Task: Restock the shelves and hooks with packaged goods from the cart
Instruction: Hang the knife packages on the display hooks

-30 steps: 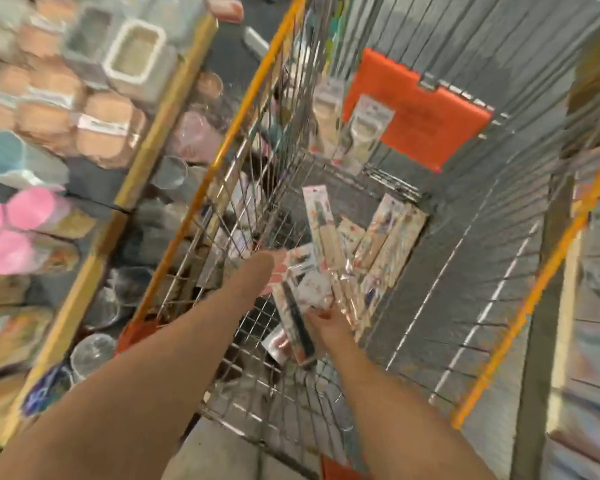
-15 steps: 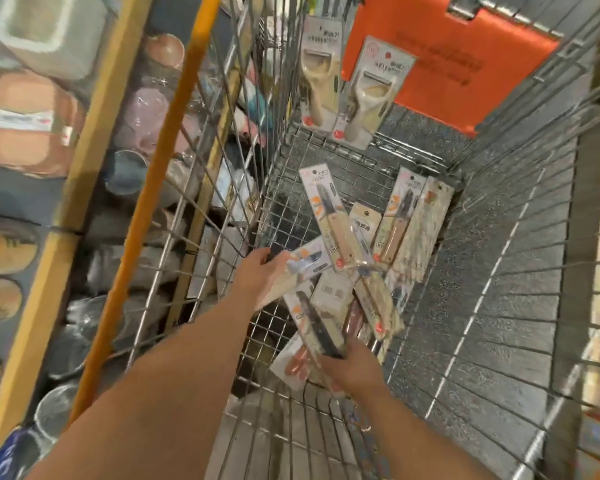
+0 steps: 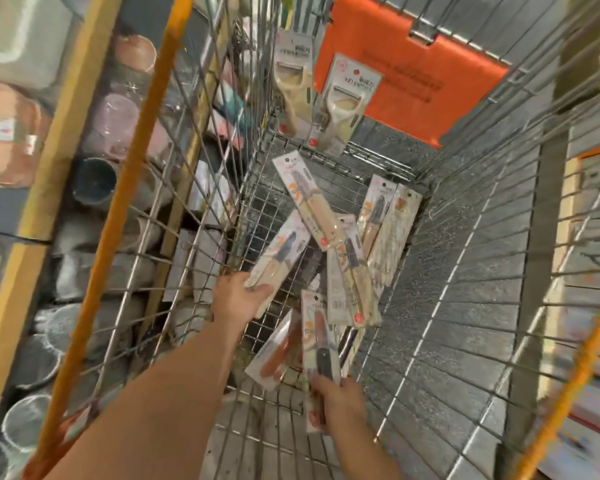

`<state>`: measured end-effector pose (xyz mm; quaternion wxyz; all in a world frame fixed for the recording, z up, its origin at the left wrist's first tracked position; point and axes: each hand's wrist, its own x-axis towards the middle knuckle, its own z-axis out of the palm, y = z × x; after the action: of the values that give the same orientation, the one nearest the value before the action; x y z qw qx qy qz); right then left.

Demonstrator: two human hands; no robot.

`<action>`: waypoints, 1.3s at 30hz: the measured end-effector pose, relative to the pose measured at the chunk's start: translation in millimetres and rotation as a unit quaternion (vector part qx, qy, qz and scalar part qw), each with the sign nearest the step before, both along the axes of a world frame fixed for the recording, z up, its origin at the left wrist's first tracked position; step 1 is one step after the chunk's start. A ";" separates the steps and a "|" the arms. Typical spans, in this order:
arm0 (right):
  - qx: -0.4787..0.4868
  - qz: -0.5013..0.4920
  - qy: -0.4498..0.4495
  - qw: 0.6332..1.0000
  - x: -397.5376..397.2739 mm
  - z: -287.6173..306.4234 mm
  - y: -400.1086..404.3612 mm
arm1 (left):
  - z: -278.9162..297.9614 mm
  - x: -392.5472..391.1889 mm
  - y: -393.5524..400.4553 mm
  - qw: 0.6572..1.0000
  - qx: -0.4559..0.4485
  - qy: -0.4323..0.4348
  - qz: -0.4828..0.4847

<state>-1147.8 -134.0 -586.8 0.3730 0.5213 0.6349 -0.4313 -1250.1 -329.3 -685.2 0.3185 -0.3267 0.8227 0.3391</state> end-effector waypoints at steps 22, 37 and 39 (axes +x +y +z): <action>-0.081 0.026 0.105 0.991 -47.8 37.8 -34.7 | 63.4 25.2 23.3 0.916 0.283 -0.026 0.283; 0.024 0.164 0.187 0.968 -147.8 -27.9 -2.5 | 56.7 0.3 33.3 0.882 0.292 0.019 0.370; 0.135 0.208 0.193 0.949 -164.4 -45.1 23.5 | 67.8 -5.1 33.1 0.881 0.306 0.016 0.360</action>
<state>-1312.1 -110.5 -631.9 0.2516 0.3298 0.8413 -0.3467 -1255.3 -296.2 -617.5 0.2454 -0.4814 0.5081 0.6707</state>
